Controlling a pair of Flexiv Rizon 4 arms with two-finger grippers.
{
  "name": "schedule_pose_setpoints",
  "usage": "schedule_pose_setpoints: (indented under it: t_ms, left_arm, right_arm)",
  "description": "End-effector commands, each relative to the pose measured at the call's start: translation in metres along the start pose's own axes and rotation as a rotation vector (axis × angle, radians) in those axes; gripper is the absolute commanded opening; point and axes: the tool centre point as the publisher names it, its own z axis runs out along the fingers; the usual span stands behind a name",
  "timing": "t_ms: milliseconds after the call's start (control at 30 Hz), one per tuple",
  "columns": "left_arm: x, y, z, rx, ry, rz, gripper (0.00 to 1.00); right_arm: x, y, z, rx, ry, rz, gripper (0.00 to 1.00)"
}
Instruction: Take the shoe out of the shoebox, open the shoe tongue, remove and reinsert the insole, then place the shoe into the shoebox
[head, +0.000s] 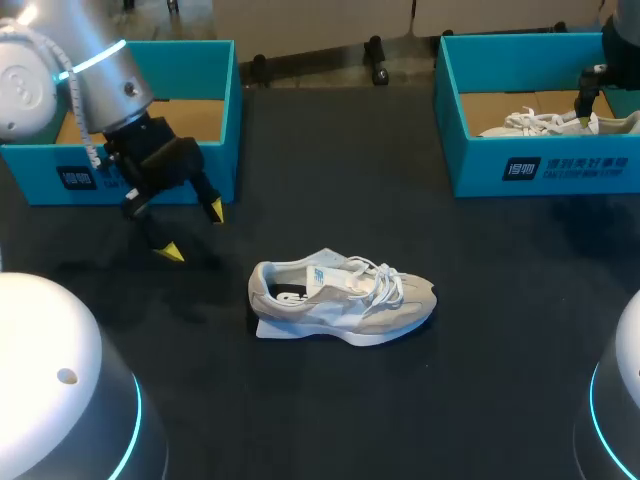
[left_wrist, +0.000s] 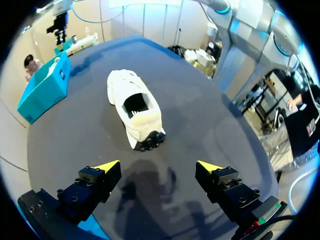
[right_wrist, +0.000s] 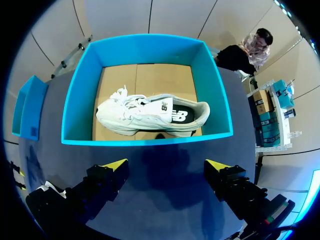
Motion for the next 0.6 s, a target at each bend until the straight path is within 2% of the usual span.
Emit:
schedule_pose_setpoints:
  t_ms: [33,467,600]
  left_arm:
    - [0.006,0.012,0.004,0.122,-0.020,-0.018,1.00]
    - [0.011,0.033,0.007,0.394,-0.114,-0.093,1.00]
    - [0.016,0.038,0.012,0.429,-0.131,-0.110,1.00]
  right_arm:
    - [0.000,-0.001,0.000,-0.002,0.000,0.001,1.00]
    - [0.000,-0.001,0.000,-0.002,0.000,0.001,1.00]
    - [0.000,-0.001,0.000,-0.002,0.000,0.001,1.00]
